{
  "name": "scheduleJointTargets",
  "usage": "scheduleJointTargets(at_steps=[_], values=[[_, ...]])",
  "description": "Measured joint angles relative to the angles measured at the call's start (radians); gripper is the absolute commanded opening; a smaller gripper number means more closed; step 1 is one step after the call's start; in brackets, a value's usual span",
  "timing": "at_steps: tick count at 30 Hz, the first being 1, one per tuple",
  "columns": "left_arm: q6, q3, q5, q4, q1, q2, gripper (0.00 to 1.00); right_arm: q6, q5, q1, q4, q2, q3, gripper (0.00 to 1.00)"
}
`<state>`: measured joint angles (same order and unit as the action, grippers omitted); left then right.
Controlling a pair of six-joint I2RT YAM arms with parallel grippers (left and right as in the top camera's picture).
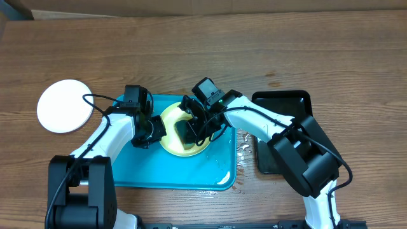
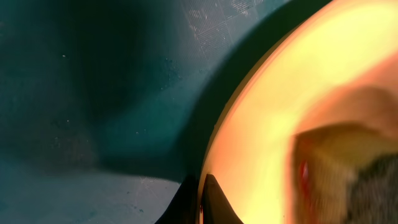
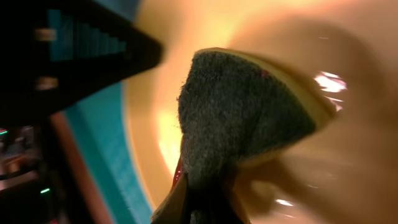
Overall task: Clean dirty plates on tray and stack at the side
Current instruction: 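Scrub the sauce on the yellow plate with the sponge, right gripper, then return the sponge to the black tray and rinse it in the water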
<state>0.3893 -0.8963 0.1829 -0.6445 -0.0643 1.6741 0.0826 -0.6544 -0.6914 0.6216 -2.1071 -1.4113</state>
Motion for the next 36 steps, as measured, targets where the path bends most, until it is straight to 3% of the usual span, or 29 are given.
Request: scheduleJointTargets(at_steps=[5, 10, 14, 20, 25, 33, 34, 36], values=[[0.0, 0.0, 0.0, -0.001, 0.0, 0.0, 0.04, -0.004, -0.175, 0.067, 0.027, 0.0, -0.058, 0.04], [0.0, 0.0, 0.0, -0.001, 0.0, 0.0, 0.04, -0.016, -0.219, 0.195, 0.163, 0.043, -0.101, 0.04], [0.0, 0.0, 0.0, -0.002, 0.0, 0.0, 0.04, -0.035, -0.117, 0.285, 0.357, 0.134, -0.105, 0.04], [0.0, 0.0, 0.0, -0.002, 0.0, 0.0, 0.04, -0.042, 0.227, 0.397, 0.646, 0.246, -0.112, 0.04], [0.0, 0.0, 0.0, -0.001, 0.0, 0.0, 0.04, -0.008, 0.43, 0.431, 0.62, 0.247, -0.037, 0.04], [-0.003, 0.0, 0.0, -0.001, 0.0, 0.0, 0.04, 0.072, 0.666, 0.429, 0.412, 0.246, 0.193, 0.04], [-0.003, 0.0, 0.0, -0.001, 0.0, 0.0, 0.04, 0.078, 0.685, 0.429, 0.386, 0.246, 0.214, 0.08], [-0.003, 0.0, 0.0, -0.001, 0.0, 0.0, 0.04, 0.089, 0.706, 0.429, 0.353, 0.246, 0.241, 0.35]])
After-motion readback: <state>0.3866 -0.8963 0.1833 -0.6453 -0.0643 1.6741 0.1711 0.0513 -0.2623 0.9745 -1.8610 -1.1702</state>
